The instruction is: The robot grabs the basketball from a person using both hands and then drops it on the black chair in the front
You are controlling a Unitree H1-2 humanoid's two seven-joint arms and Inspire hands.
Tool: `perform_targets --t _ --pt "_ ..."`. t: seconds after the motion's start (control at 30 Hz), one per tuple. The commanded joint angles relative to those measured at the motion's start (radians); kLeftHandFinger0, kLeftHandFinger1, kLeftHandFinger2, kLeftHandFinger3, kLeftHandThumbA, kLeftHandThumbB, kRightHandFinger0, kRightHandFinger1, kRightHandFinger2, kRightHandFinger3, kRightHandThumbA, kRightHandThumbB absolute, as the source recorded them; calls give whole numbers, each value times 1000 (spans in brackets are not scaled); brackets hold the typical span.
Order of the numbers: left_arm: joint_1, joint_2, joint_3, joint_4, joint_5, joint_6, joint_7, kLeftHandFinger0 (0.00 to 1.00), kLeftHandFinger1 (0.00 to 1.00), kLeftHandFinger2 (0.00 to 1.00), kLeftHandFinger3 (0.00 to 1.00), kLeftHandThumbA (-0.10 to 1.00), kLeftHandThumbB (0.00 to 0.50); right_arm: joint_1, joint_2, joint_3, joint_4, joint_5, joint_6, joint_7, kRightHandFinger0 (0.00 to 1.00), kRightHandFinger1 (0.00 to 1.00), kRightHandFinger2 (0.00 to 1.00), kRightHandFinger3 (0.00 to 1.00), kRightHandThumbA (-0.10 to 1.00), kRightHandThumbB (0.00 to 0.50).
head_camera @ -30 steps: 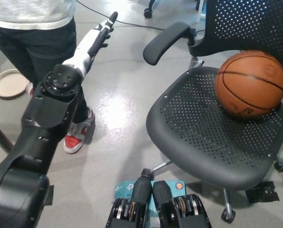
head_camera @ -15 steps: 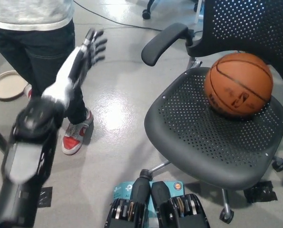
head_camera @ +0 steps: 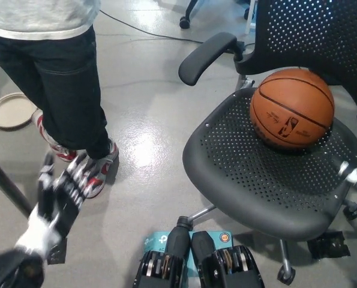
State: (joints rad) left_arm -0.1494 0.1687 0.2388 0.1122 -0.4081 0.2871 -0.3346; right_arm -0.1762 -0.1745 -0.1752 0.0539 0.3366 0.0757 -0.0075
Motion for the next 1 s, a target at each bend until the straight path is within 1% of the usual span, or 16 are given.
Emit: perform_targets --t 0.0,0.1,0.13,0.17,0.2,0.27,0.3,0.33,0.37,0.43,0.53,0.6,0.77,0.8,0.9,0.97 --pt "76 34 68 -74 -241 4 -179 1000 1000 1000 1000 1000 370 32 50 47 71 -26 -199 99 1000 1000 1000 1000 1000 242" --pt "95 38 73 -35 -227 -30 -195 1000 1000 1000 1000 1000 368 46 64 60 117 -38 -256 107 1000 1000 1000 1000 1000 162" --pt "100 33 80 -23 -222 -34 -182 1000 1000 1000 1000 1000 371 51 69 65 132 -43 -274 110 1000 1000 1000 1000 1000 151" --pt "101 30 86 -16 -222 -31 -173 1000 1000 1000 1000 1000 373 53 70 69 139 -47 -281 111 1000 1000 1000 1000 1000 149" --pt "97 26 93 -6 -219 -29 -158 1000 1000 1000 1000 1000 376 55 70 73 146 -54 -279 111 1000 1000 1000 1000 1000 169" --pt "95 25 96 -1 -219 -29 -154 1000 1000 1000 945 1000 377 55 71 74 153 -58 -285 112 1000 1000 1000 1000 1000 168" --pt "90 25 99 19 -211 -38 -148 1000 1000 1000 695 1000 346 56 77 74 168 -56 -296 114 1000 1000 1000 1000 1000 183" --pt "81 27 103 54 -201 -51 -142 1000 1000 1000 715 1000 329 60 87 75 199 -55 -319 117 1000 1000 1000 1000 1000 188" --pt "81 27 104 55 -201 -51 -144 1000 1000 1000 685 1000 327 59 88 75 203 -56 -323 118 1000 1000 1000 1000 1000 188" --pt "69 35 101 65 -193 -49 -148 1000 1000 1000 1000 1000 322 57 87 74 208 -54 -321 121 1000 1000 1000 1000 1000 180" --pt "68 36 100 68 -195 -52 -149 1000 1000 1000 1000 1000 322 56 88 73 213 -55 -328 124 1000 1000 1000 1000 1000 179" --pt "51 45 88 103 -202 -67 -190 1000 1000 1000 1000 1000 353 58 91 68 229 -33 -352 144 1000 1000 1000 1000 1000 170" --pt "42 42 93 120 -229 -57 -206 1000 1000 1000 1000 1000 363 61 91 62 224 -7 -355 175 1000 1000 1000 1000 1000 186" --pt "49 30 95 78 -200 -45 -139 1000 1000 1000 1000 1000 327 60 88 65 224 1 -355 190 1000 1000 1000 1000 1000 176" --pt "52 26 94 67 -181 -51 -114 1000 1000 1000 1000 1000 325 60 89 62 225 4 -351 195 1000 1000 1000 1000 1000 175" --pt "41 30 84 79 -140 -70 -86 1000 1000 1000 1000 1000 315 59 89 56 222 16 -334 196 1000 1000 1000 1000 1000 199"
